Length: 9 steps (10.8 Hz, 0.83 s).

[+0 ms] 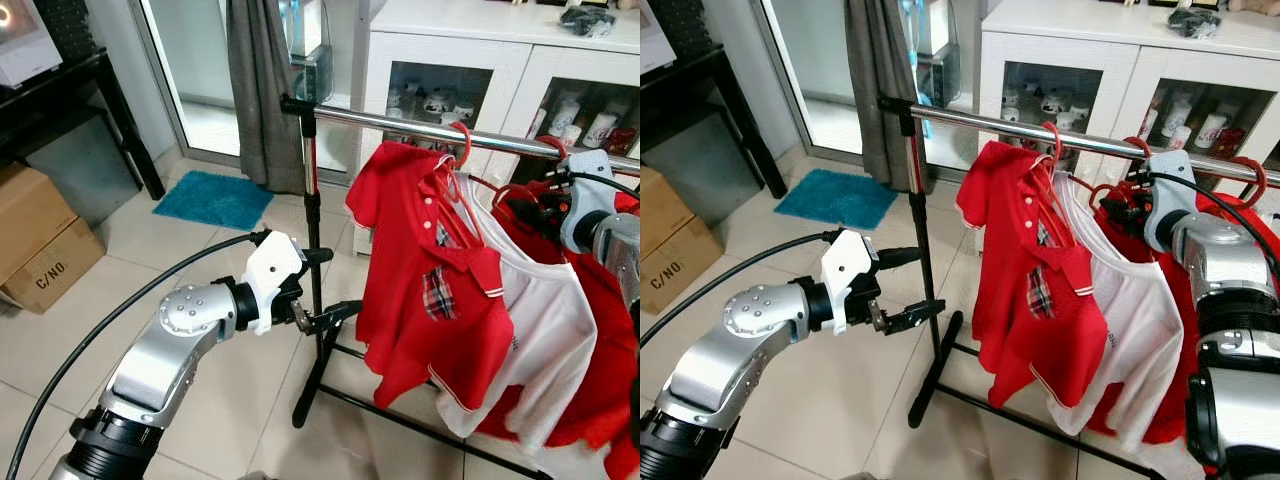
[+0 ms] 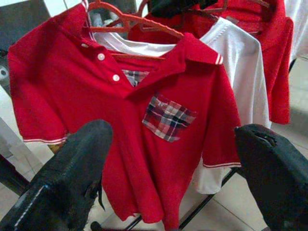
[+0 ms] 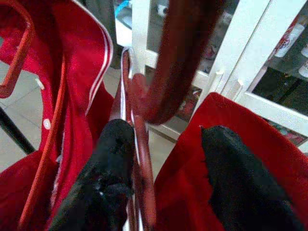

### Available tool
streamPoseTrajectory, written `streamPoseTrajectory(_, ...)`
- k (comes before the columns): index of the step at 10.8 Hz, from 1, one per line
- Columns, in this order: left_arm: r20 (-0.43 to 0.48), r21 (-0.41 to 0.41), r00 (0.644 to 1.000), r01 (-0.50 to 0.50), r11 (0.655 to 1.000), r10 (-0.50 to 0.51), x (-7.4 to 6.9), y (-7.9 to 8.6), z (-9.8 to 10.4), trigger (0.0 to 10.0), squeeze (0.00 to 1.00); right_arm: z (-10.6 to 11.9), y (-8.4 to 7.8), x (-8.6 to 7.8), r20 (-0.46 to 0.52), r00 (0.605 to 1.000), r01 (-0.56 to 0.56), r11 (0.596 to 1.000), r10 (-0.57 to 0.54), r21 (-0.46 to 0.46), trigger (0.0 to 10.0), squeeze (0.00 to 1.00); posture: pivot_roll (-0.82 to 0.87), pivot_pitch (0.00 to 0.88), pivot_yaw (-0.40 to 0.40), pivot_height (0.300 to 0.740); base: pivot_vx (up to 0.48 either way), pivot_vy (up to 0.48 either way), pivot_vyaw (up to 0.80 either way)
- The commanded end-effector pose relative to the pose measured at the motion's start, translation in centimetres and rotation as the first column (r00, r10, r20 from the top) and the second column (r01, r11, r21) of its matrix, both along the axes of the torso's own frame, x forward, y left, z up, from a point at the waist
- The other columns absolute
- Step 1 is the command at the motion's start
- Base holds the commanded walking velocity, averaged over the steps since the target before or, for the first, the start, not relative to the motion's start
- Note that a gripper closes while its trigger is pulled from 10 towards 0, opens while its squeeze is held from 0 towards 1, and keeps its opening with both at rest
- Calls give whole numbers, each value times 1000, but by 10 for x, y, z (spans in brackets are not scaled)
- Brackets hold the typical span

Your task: Hang hanger

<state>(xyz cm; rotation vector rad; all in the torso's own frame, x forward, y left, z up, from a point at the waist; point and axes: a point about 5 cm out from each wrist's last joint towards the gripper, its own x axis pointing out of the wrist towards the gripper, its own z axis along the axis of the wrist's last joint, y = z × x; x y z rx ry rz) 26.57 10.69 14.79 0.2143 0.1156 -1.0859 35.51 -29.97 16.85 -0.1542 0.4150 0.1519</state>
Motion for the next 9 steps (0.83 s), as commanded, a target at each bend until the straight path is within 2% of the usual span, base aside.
streamPoseTrajectory(1,8,2,1000,11,1000,-11,-1,0,4,10000,537,1,-2,1,-18,1000,-3,1000,3,-16,0,0,-148,0,41,740,0,0,0)
streamPoseTrajectory(9,3,8,1000,16,1000,-16,-3,0,1,10000,537,-5,-6,-4,-55,998,-45,999,44,-4,0,0,-145,0,55,740,0,0,0)
